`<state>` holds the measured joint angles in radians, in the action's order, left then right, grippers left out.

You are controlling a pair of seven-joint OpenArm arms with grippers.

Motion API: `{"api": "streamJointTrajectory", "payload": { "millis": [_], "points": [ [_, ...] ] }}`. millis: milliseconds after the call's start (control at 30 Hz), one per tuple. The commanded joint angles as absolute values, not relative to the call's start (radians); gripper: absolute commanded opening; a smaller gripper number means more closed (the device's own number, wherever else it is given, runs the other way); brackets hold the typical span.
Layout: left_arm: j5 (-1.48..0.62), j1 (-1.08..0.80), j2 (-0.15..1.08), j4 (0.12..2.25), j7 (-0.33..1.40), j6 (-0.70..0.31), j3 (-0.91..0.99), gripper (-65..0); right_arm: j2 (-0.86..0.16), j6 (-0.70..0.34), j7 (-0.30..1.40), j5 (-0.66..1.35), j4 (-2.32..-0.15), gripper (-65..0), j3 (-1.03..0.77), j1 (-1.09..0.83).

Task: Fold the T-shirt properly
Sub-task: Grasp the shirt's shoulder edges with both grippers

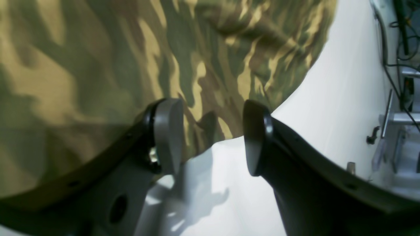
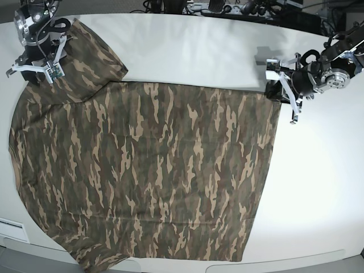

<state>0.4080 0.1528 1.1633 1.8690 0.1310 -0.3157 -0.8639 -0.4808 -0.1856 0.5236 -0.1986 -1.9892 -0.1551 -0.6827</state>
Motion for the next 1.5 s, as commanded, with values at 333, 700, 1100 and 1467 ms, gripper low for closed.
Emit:
{"api": "streamJointTrajectory", "payload": {
  "millis": [333, 700, 1100, 1467],
  "points": [
    [0.406, 0.164, 1.183, 1.878, 0.125, -0.301, -0.855, -65.0, -0.527, -0.224, 0.492, -0.078, -1.901, -33.3, -0.165, -0.592],
    [0.406, 0.164, 1.182, 1.878, 0.125, -0.301, -0.855, -65.0, -0.527, -0.236, 0.49, -0.074, -1.803, -43.2, -0.165, -0.541],
    [0.406, 0.164, 1.183, 1.879, 0.142, -0.134, -0.855, -65.0, -0.527, -0.175, 0.534, -0.079, -1.867, -65.0, -0.165, -0.54],
    [0.407, 0.164, 1.183, 1.885, 0.185, -0.006, -0.855, -65.0, -0.527, -0.162, 0.569, -0.082, -2.016, -65.0, -0.165, -0.585]
  ]
}}
